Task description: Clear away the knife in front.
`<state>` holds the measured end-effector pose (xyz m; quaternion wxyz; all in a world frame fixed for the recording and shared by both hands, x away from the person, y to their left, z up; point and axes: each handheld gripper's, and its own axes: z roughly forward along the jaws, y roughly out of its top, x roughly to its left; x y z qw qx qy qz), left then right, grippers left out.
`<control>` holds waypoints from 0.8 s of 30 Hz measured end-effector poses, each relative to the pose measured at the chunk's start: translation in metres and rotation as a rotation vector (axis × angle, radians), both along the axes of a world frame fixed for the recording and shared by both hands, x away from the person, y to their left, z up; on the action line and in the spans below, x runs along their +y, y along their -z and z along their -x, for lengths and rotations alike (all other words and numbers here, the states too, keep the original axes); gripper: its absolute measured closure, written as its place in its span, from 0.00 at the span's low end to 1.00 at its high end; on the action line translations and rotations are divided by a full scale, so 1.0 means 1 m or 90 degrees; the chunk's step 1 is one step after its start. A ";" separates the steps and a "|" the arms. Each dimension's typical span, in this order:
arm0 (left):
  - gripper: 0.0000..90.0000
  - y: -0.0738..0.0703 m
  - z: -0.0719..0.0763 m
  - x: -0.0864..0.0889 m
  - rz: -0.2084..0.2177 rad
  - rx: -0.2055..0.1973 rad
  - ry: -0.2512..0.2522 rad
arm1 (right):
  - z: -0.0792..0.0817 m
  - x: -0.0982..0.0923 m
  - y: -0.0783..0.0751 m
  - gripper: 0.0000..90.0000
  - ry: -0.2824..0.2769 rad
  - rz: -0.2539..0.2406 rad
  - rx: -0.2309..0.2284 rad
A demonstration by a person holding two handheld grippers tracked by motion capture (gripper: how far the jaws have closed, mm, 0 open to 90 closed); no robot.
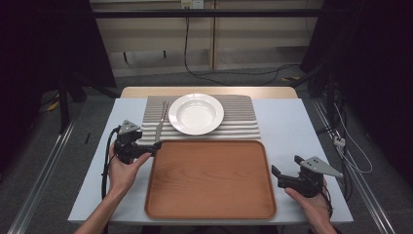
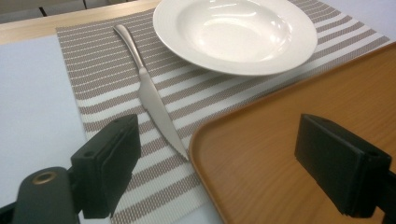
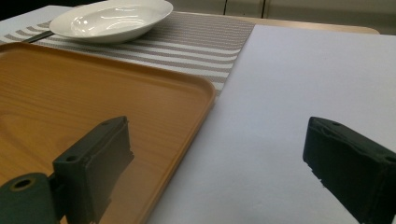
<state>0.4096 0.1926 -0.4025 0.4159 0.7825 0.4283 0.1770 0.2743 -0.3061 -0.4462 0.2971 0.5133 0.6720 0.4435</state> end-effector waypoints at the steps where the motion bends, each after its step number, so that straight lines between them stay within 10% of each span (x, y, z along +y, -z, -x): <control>1: 0.18 -0.001 -0.002 -0.001 -0.003 0.004 0.003 | 0.000 0.000 0.000 0.08 0.000 0.001 0.000; 24: 0.20 -0.011 -0.081 -0.018 -0.048 0.015 -0.030 | -0.002 0.000 0.002 0.09 0.001 -0.006 0.003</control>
